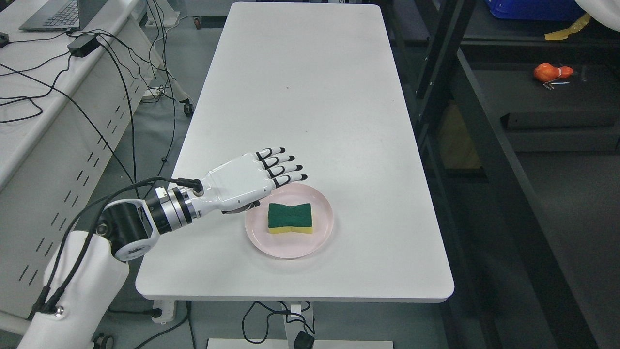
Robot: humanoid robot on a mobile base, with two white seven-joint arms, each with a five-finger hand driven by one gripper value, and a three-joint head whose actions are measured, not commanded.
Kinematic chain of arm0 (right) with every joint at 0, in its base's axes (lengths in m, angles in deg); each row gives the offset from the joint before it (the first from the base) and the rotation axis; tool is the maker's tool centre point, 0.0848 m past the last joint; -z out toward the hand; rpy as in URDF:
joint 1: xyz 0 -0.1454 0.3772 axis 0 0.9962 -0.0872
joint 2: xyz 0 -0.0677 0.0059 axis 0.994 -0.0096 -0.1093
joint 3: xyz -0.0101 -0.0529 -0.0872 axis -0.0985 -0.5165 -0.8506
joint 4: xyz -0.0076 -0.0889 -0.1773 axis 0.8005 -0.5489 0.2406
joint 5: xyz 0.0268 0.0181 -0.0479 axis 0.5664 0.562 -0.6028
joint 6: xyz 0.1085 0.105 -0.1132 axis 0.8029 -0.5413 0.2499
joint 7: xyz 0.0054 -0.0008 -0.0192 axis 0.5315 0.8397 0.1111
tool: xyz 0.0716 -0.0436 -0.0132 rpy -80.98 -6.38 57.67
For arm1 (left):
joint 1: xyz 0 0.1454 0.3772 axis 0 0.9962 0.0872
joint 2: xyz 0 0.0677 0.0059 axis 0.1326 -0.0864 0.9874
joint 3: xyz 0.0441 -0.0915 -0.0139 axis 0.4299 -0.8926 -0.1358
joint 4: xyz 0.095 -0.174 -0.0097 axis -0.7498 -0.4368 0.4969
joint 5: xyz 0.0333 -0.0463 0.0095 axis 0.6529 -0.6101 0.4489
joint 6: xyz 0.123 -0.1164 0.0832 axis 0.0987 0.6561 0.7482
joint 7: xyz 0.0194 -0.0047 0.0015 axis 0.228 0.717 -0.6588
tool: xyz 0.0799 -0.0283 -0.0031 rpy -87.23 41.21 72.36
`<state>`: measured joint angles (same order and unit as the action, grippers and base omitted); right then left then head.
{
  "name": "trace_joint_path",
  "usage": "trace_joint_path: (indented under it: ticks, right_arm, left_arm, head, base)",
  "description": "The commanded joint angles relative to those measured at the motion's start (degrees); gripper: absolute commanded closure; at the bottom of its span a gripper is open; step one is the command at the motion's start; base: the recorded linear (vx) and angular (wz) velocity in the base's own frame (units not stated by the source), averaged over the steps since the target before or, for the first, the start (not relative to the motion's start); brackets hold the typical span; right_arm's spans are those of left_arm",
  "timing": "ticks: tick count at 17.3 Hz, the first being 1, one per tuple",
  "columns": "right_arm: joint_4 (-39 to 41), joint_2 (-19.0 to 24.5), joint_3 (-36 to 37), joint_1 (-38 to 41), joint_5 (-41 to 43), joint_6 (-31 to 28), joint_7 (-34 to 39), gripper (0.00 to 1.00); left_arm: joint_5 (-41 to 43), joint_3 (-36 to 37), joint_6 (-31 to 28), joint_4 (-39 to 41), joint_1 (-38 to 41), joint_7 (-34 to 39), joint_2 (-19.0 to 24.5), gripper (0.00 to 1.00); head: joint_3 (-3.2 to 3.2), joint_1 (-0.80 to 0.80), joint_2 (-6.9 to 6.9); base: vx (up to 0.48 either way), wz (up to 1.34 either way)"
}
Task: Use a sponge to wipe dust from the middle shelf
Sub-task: 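Reach the left hand over the green-yellow sponge on the plate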
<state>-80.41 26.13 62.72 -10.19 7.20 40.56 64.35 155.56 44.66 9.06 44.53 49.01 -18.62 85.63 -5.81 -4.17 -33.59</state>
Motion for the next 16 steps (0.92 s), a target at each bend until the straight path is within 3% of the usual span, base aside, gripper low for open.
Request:
trace_joint_path:
  ticks: [1,11,16]
  right_arm:
    - [1.0,-1.0,0.01,-0.07,0.0,-0.04,-0.04,0.0]
    - [1.0,-1.0,0.01,0.02,0.0,-0.04,-0.04,0.0]
    - [1.0,-1.0,0.01,0.02,0.0,-0.04,-0.04,0.0]
  left_arm:
    - [7.79,10.18,0.19,-1.45,-0.9,-0.18,-0.59,0.05]
    - [11.14,10.18,0.19,-3.3,-1.17,-0.8,-3.5,0.05]
    - [11.14,9.48,0.19,-3.3,-0.9,-2.29,-3.59,0.13]
  head:
    - [0.0,0.0,0.0]
    - [0.0,0.0,0.0]
    - [0.0,0.0,0.0]
  base:
    - [0.0,0.0]
    - [0.0,0.0]
    - [0.0,0.0]
